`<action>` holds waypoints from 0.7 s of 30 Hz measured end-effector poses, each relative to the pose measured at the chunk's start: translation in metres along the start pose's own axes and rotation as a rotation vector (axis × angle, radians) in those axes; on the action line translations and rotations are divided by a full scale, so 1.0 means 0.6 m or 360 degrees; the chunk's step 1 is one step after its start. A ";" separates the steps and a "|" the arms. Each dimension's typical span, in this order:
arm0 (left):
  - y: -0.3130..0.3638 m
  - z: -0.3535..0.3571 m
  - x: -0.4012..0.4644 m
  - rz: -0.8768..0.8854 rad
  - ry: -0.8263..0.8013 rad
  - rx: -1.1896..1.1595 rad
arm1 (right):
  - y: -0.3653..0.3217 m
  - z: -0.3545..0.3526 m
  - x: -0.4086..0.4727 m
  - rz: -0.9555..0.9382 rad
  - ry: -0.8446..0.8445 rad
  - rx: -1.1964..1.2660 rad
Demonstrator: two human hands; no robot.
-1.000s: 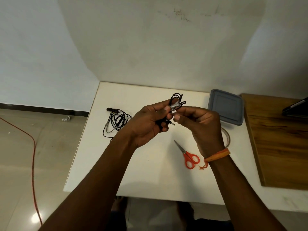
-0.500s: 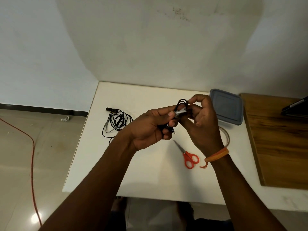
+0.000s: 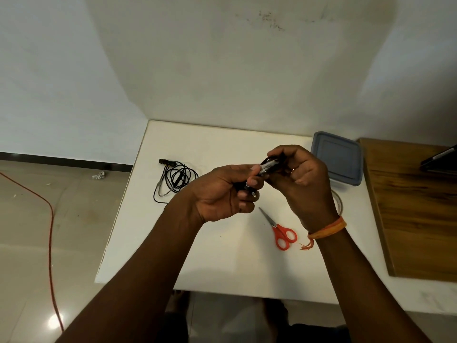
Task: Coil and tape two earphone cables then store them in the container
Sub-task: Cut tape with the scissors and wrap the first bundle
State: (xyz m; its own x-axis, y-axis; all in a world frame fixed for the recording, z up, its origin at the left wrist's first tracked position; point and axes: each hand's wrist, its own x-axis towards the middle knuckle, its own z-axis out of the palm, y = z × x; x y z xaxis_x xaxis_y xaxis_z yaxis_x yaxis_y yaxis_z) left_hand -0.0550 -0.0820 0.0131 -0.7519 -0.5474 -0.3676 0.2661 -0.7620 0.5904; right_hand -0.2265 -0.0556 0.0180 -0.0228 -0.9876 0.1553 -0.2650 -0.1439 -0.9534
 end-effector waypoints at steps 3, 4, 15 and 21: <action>0.001 0.003 0.001 0.0079 0.0236 0.0329 | 0.001 -0.007 0.004 -0.0054 0.0017 -0.0095; 0.001 0.002 0.002 0.0118 0.0310 0.0463 | 0.003 -0.008 0.006 -0.0075 0.0028 -0.0151; -0.015 0.009 0.021 0.0815 0.0831 0.1098 | 0.014 -0.006 0.008 -0.0013 0.0224 -0.0191; -0.028 0.020 0.025 0.1120 0.1075 0.1673 | 0.018 -0.009 0.007 0.0091 0.0331 -0.0121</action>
State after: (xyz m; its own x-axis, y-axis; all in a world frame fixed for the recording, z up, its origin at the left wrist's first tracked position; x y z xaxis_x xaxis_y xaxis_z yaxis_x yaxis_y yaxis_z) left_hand -0.0778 -0.0731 0.0060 -0.1485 -0.9803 0.1304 -0.3299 0.1734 0.9280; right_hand -0.2344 -0.0612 0.0100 -0.2360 -0.9587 0.1587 -0.3295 -0.0748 -0.9412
